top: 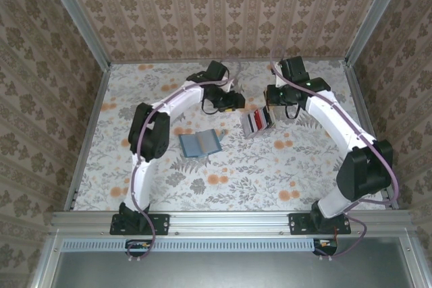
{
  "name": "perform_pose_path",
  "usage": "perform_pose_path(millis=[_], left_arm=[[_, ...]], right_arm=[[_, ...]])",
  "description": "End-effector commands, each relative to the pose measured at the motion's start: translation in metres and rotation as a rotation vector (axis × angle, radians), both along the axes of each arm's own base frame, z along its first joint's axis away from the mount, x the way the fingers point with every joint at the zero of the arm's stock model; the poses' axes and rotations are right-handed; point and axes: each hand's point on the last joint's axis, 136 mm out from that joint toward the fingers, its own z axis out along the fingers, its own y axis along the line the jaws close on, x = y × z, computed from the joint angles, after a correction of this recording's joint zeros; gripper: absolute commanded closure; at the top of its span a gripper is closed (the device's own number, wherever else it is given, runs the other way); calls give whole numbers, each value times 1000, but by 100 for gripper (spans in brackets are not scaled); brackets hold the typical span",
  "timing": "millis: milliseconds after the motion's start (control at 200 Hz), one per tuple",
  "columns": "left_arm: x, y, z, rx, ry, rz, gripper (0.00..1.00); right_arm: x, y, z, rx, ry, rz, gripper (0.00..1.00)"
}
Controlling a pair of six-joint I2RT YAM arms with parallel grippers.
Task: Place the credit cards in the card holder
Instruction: Pick up the credit card from the storage box, then insert the credit card into the card slot.
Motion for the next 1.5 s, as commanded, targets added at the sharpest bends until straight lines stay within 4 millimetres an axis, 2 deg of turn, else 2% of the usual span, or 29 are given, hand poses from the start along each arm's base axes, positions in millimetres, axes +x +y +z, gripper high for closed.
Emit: perform_pose_path(millis=[0,60,150,265,325,345,400,500,640,905,1005,1175,1495], left_arm=[[-5,37,37,32,-84,37,51],[-13,56,36,58,-101,71,51],[-27,88,36,88,-112,139,52],[-52,130,15,135,-68,222,53],[-66,144,1,146,-32,247,54],[-66,156,-6,152,-13,278,55],[-76,169,-18,157,15,307,58],[-92,185,-35,182,39,335,61],[-102,199,-52,201,70,363,64],[-111,222,-78,300,67,402,73],[-114,222,-89,310,93,397,74],[-120,221,-106,320,133,397,79],[-130,228,-123,366,170,398,86]], right_arm=[[-10,43,8,135,-20,93,98],[-18,78,3,213,-8,167,97],[-35,130,-17,310,43,270,97],[-57,190,-48,419,111,366,98],[-63,210,-66,456,153,386,98],[-64,214,-72,460,167,385,98],[-66,223,-87,479,202,387,98],[-67,229,-106,496,237,373,98],[-66,231,-130,489,287,357,98],[-62,235,-152,500,332,347,98],[-63,235,-163,505,354,337,98],[-59,231,-168,516,366,327,98],[-61,236,-179,536,415,364,98]])
